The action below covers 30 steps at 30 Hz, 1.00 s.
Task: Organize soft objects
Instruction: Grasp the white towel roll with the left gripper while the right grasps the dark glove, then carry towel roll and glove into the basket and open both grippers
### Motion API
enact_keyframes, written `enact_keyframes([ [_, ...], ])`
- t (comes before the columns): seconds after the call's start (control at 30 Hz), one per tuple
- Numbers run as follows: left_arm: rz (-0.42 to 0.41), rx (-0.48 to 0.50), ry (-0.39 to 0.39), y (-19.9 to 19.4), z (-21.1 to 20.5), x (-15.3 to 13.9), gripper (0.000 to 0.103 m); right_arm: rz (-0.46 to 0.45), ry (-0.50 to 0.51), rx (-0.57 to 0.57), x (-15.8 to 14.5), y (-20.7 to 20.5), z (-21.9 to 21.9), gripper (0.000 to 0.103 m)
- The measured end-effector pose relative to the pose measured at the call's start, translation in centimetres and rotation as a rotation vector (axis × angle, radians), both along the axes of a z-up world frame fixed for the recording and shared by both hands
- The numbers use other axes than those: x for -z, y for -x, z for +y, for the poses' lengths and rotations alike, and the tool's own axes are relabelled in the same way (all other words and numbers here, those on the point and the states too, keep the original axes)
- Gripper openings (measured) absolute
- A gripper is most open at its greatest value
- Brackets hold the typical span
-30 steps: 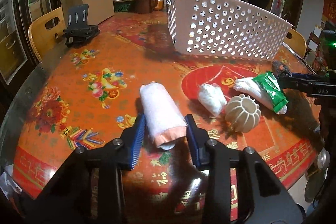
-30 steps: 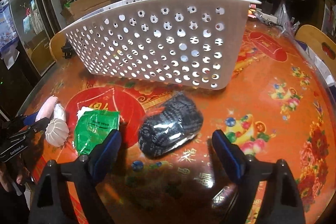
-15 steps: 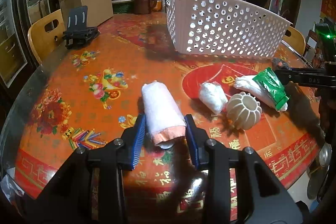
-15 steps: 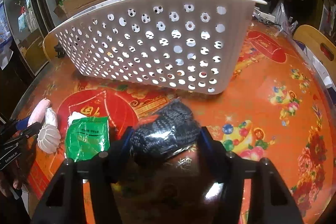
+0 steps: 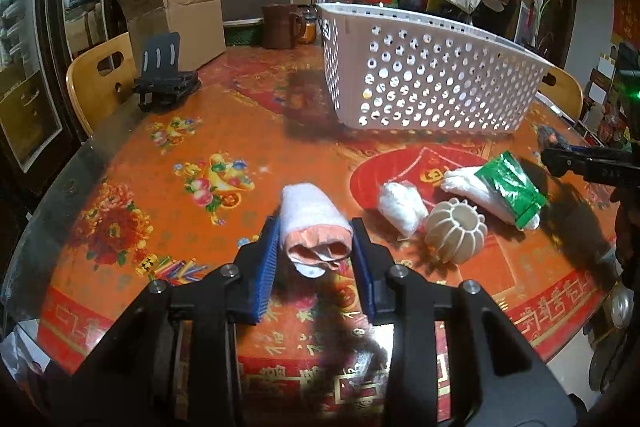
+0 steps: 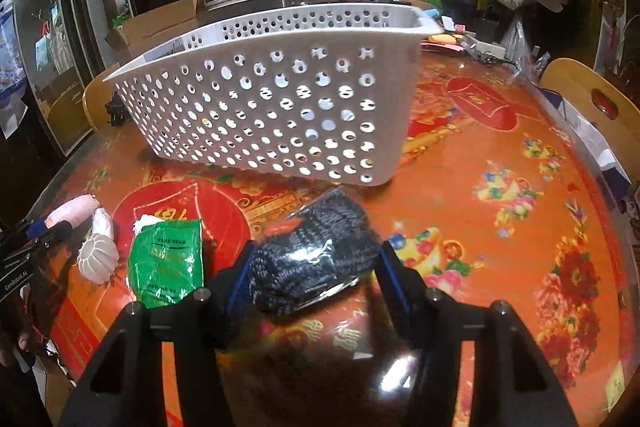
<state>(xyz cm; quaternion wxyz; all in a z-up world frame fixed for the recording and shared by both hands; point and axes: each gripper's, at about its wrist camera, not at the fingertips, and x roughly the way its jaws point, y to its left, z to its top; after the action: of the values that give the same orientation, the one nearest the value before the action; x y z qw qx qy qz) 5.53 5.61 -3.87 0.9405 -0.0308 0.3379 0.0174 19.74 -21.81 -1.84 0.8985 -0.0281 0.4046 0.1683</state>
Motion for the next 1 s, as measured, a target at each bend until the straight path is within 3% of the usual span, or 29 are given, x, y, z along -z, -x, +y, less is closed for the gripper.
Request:
enact_keyframes([
  [0.6,-0.090,-0.004,-0.004,0.6,-0.3,-2.9,0.030,-0.040,-0.037,0.030,-1.9,1.4,-2.9,0.058],
  [1.0,-0.152,0.019,0.002,-0.8,0.1,-7.5,0.029,-0.092,-0.042,0.022,-5.3,1.6,-3.6,0.058],
])
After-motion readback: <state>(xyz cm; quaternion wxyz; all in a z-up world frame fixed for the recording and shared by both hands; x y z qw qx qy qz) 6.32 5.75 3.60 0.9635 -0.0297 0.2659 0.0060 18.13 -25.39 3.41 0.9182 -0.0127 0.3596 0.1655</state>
